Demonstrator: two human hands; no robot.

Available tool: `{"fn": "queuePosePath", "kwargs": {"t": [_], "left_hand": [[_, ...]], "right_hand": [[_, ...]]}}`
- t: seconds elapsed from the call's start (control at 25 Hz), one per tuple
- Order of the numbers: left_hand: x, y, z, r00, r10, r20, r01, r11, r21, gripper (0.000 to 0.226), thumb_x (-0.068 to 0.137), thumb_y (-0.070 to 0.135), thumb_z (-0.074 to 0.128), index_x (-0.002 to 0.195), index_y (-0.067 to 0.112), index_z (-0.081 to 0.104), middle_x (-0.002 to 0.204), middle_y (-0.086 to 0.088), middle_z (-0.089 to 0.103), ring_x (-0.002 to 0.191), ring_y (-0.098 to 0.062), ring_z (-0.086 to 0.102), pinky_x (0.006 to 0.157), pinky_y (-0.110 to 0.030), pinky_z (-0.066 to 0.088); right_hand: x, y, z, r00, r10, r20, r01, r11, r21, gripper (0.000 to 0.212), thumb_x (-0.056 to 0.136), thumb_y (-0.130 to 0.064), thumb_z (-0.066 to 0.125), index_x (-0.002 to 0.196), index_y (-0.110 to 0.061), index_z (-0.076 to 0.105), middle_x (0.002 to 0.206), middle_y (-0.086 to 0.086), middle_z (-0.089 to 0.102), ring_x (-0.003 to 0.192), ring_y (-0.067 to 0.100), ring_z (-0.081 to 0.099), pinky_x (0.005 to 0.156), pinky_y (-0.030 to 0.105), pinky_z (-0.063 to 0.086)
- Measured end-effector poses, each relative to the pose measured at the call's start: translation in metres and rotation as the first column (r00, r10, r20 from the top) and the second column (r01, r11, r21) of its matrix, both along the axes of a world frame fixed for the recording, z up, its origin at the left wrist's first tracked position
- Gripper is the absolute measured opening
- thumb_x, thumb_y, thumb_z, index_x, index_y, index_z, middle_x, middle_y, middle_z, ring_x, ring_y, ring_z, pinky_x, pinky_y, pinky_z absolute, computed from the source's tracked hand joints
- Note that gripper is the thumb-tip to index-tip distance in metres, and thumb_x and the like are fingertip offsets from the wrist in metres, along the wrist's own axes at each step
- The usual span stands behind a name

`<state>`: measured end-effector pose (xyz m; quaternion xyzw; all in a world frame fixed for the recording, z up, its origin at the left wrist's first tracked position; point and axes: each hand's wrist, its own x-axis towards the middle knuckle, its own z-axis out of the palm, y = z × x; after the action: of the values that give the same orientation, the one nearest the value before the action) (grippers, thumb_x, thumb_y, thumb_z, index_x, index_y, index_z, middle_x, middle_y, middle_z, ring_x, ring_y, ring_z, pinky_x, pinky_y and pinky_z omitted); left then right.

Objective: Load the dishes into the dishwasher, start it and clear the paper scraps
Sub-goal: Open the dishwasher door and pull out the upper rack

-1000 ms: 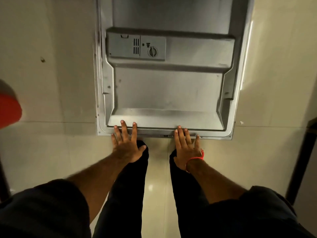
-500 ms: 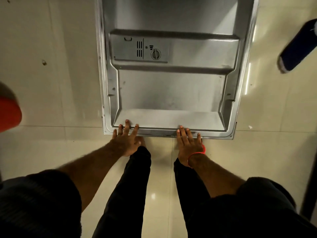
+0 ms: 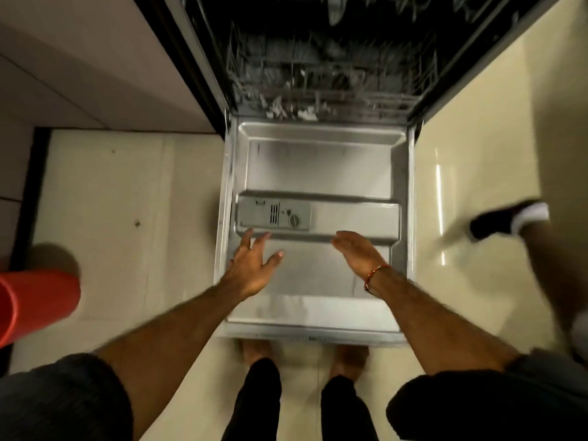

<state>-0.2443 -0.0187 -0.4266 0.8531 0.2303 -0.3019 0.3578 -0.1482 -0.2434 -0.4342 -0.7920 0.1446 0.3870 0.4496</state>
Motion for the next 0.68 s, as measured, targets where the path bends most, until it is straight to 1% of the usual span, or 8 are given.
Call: {"fn": "queuePosePath", "kwargs": {"t": [0.08, 0.16, 0.28, 0.4, 0.48, 0.52, 0.6, 0.68], "left_hand": [[0.052, 0.016, 0.034, 0.962, 0.258, 0.088, -0.246, 0.961, -0.13, 0.096, 0.078, 0.087, 0.045, 0.151, 0.026, 0.041, 0.16, -0.008, 0.029, 0.145, -0.03, 0.035, 0.118, -0.047, 0.033], [0.103, 0.029, 0.069, 0.88, 0.456, 0.132, -0.406, 0.867, -0.288, 0.086, 0.078, 0.078, 0.051, 0.147, 0.026, 0.046, 0.148, 0.002, 0.041, 0.135, -0.02, 0.045, 0.115, -0.042, 0.038], [0.171, 0.049, 0.117, 0.791, 0.598, 0.128, -0.449, 0.71, -0.542, 0.082, 0.081, 0.079, 0.041, 0.148, 0.031, 0.039, 0.144, 0.009, 0.042, 0.128, -0.022, 0.048, 0.106, -0.049, 0.044], [0.233, 0.064, 0.152, 0.645, 0.764, 0.021, -0.485, 0.43, -0.761, 0.077, 0.087, 0.08, 0.041, 0.15, 0.036, 0.033, 0.13, 0.006, 0.048, 0.121, -0.025, 0.053, 0.097, -0.055, 0.049], [0.269, 0.069, 0.165, 0.576, 0.815, -0.055, -0.466, 0.273, -0.841, 0.083, 0.079, 0.083, 0.051, 0.146, 0.038, 0.034, 0.125, -0.002, 0.054, 0.119, -0.03, 0.056, 0.095, -0.059, 0.051], [0.283, 0.071, 0.169, 0.572, 0.817, -0.079, -0.452, 0.233, -0.861, 0.091, 0.073, 0.085, 0.056, 0.146, 0.036, 0.034, 0.127, -0.008, 0.054, 0.119, -0.033, 0.056, 0.095, -0.061, 0.05], [0.308, 0.074, 0.17, 0.609, 0.786, -0.109, -0.429, 0.21, -0.879, 0.106, 0.065, 0.086, 0.063, 0.149, 0.026, 0.034, 0.132, -0.017, 0.055, 0.12, -0.037, 0.056, 0.096, -0.063, 0.049], [0.325, 0.073, 0.167, 0.628, 0.764, -0.147, -0.457, 0.21, -0.864, 0.106, 0.064, 0.082, 0.069, 0.143, 0.016, 0.045, 0.129, -0.019, 0.062, 0.114, -0.037, 0.062, 0.085, -0.06, 0.054]], "right_hand": [[0.054, 0.014, 0.043, 0.991, -0.125, 0.043, 0.12, 0.986, 0.114, 0.034, 0.09, -0.031, 0.069, 0.12, -0.015, 0.066, 0.115, -0.001, 0.064, 0.108, 0.016, 0.057, 0.089, 0.026, 0.041], [0.103, 0.025, 0.081, 0.967, -0.253, 0.043, 0.235, 0.94, 0.247, 0.04, 0.085, -0.044, 0.07, 0.117, -0.021, 0.063, 0.111, -0.003, 0.064, 0.102, 0.014, 0.056, 0.091, 0.031, 0.044], [0.171, 0.038, 0.126, 0.93, -0.365, 0.048, 0.318, 0.861, 0.396, 0.056, 0.088, -0.063, 0.057, 0.129, -0.025, 0.056, 0.13, 0.0, 0.06, 0.119, 0.022, 0.056, 0.101, 0.045, 0.044], [0.233, 0.052, 0.155, 0.887, -0.459, -0.041, 0.397, 0.716, 0.575, 0.085, 0.072, -0.081, 0.059, 0.136, -0.026, 0.051, 0.139, 0.011, 0.054, 0.126, 0.029, 0.055, 0.092, 0.048, 0.051], [0.263, 0.062, 0.167, 0.875, -0.464, -0.135, 0.42, 0.593, 0.687, 0.101, 0.065, -0.084, 0.063, 0.143, -0.024, 0.044, 0.135, 0.015, 0.06, 0.124, 0.033, 0.058, 0.1, 0.057, 0.046], [0.274, 0.067, 0.17, 0.872, -0.459, -0.17, 0.427, 0.544, 0.722, 0.106, 0.063, -0.083, 0.066, 0.146, -0.022, 0.042, 0.129, 0.016, 0.064, 0.12, 0.034, 0.061, 0.103, 0.06, 0.042], [0.293, 0.073, 0.169, 0.854, -0.485, -0.188, 0.454, 0.52, 0.724, 0.104, 0.062, -0.074, 0.075, 0.144, -0.019, 0.042, 0.122, 0.019, 0.067, 0.112, 0.036, 0.066, 0.1, 0.063, 0.044], [0.302, 0.078, 0.163, 0.827, -0.532, -0.184, 0.498, 0.538, 0.68, 0.107, 0.056, -0.061, 0.085, 0.142, -0.016, 0.04, 0.119, 0.025, 0.067, 0.103, 0.041, 0.069, 0.088, 0.066, 0.05]]}}
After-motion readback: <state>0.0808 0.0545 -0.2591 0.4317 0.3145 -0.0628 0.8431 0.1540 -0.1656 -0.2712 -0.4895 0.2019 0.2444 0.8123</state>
